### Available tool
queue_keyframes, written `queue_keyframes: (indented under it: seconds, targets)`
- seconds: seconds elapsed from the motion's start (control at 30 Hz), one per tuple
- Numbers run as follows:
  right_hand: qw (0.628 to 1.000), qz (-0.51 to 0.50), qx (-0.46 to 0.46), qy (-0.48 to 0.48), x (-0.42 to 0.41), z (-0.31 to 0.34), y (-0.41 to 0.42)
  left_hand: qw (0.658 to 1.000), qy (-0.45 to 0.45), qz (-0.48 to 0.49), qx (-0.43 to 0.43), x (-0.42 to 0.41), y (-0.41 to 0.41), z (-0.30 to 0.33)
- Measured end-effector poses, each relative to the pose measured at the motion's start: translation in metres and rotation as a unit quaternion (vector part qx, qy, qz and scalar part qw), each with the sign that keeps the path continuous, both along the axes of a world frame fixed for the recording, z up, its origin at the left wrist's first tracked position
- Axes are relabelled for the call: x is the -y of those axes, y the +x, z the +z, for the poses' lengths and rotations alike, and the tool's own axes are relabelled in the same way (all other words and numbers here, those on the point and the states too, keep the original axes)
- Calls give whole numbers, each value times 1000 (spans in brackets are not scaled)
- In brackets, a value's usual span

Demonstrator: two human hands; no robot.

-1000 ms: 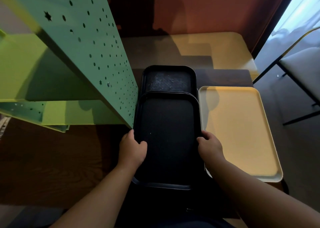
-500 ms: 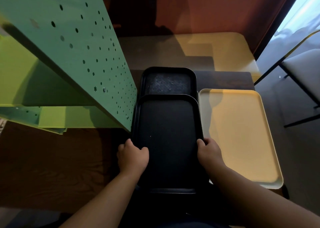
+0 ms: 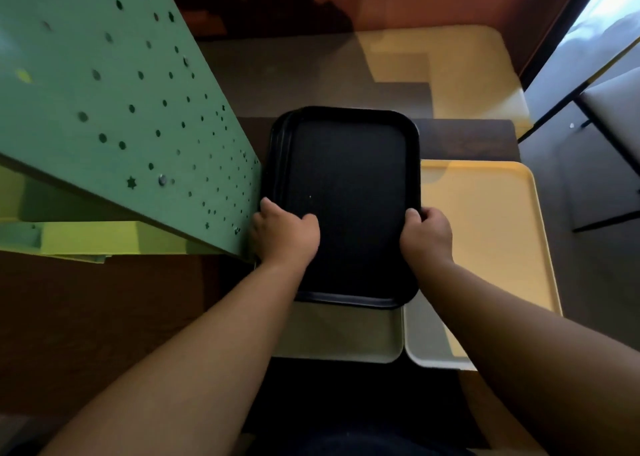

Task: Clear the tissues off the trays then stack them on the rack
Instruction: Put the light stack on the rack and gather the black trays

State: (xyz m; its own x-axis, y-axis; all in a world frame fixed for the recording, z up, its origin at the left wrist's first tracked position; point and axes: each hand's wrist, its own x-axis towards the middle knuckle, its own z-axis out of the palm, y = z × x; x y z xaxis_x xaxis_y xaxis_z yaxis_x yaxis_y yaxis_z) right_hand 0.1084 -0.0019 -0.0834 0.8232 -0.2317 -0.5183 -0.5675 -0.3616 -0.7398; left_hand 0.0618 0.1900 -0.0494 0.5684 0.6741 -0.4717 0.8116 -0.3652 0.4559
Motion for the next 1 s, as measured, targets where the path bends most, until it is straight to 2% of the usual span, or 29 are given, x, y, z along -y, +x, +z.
queue_keyframes:
  seconds: [0.3, 0.47, 0.57, 0.77, 1.0]
  targets:
    - [999, 22, -9, -44, -24, -17, 20, 999, 11, 28, -36, -11, 15, -20]
    - [995, 69, -4, -76, -35, -9, 23, 997, 26, -13, -66, -12, 9, -28]
    - [993, 85, -17, -76, -34, -8, 26, 997, 25, -25, -74, -13, 9, -28]
    - [986, 94, -122, -59, -25, 5, 48, 997, 5, -17, -81, -16, 12, -25]
    - [988, 108, -110, -27, -9, 31, 39, 997, -50, -1, -56, -23, 2, -20]
